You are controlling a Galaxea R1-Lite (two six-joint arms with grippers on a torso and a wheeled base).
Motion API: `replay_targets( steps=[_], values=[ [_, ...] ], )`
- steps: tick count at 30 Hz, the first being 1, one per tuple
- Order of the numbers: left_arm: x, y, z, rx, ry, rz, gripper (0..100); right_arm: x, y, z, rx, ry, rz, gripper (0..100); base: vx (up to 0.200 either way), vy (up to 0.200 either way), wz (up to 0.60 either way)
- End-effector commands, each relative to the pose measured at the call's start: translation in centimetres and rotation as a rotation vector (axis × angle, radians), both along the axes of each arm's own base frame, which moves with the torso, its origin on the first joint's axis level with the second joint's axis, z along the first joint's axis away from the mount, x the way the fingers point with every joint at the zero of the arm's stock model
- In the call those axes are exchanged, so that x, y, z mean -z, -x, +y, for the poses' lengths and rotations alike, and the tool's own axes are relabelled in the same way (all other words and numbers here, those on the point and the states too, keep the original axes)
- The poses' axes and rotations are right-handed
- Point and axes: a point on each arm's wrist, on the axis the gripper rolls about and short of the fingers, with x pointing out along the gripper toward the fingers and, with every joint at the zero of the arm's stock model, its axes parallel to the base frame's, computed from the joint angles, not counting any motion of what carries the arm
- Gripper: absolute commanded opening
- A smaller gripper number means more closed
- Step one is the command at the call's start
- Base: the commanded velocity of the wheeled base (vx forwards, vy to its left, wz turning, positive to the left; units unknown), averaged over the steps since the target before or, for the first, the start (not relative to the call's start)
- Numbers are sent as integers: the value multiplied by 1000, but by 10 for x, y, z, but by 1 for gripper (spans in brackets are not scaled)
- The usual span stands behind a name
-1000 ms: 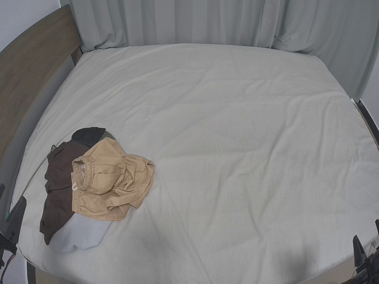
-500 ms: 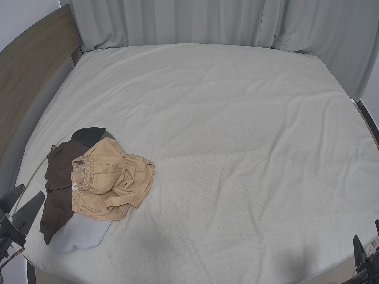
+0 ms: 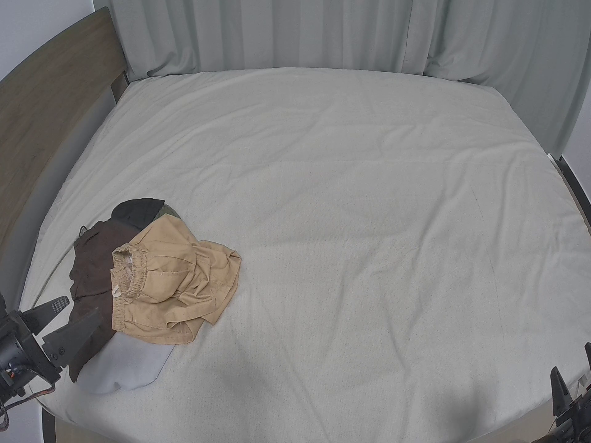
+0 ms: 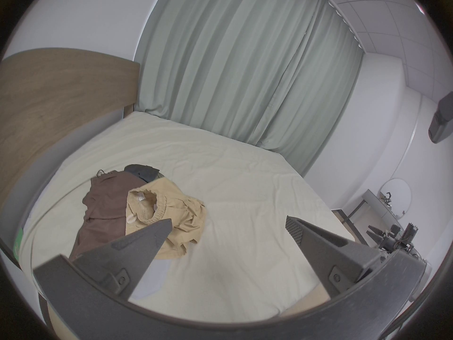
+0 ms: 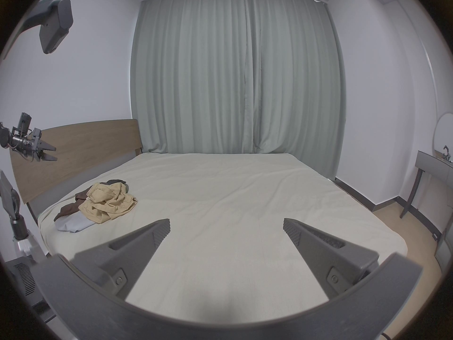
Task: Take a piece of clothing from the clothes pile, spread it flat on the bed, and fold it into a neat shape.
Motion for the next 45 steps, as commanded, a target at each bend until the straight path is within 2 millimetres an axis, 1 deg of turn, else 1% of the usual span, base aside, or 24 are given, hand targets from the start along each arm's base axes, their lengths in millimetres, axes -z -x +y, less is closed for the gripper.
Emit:
replay_targets(
  steps=[1, 5, 10, 16, 22, 24, 26, 31, 32, 33, 36, 40, 45],
  values=[
    [2, -9, -1, -3, 9, 42, 100, 5, -1, 0, 0, 0, 9, 100, 0, 0, 0],
    [1, -17, 0, -7, 27, 67, 100, 5, -1, 0, 0, 0, 9, 100, 0, 0, 0],
    [0, -22, 4, 6, 48, 73, 100, 5, -1, 0, 0, 0, 9, 100, 0, 0, 0],
    [-2, -32, 15, -9, 77, 95, 100, 5, -1, 0, 0, 1, 9, 100, 0, 0, 0],
    [-1, -40, 20, -7, 90, 121, 100, 5, -1, 0, 0, 1, 9, 100, 0, 0, 0],
    [-2, -49, 22, -4, 94, 137, 100, 5, -1, 0, 0, 3, 7, 100, 0, 0, 0],
    [-3, -51, 23, 0, 94, 139, 100, 5, -1, 0, 0, 3, 9, 100, 0, 0, 0],
    [-8, -67, 25, 11, 98, 115, 100, 5, -1, 0, -2, 3, 7, 100, 0, 0, 0],
    [-8, -67, 25, 11, 98, 115, 100, 5, -1, 0, -2, 3, 7, 100, 0, 0, 0],
    [-9, -77, 27, 3, 103, 124, 100, 5, -1, 0, -2, 3, 9, 100, 0, 0, 0],
    [-6, -88, 36, -40, 107, 141, 100, 5, -1, 0, 0, 3, 7, 100, 0, 0, 0],
    [-3, -98, 41, -33, 116, 144, 100, 5, -1, 0, -2, 3, 9, 100, 0, 0, 0],
    [11, -110, 44, -22, 126, 200, 100, 5, -1, 0, 0, 1, 9, 100, 0, 0, 0]
  ],
)
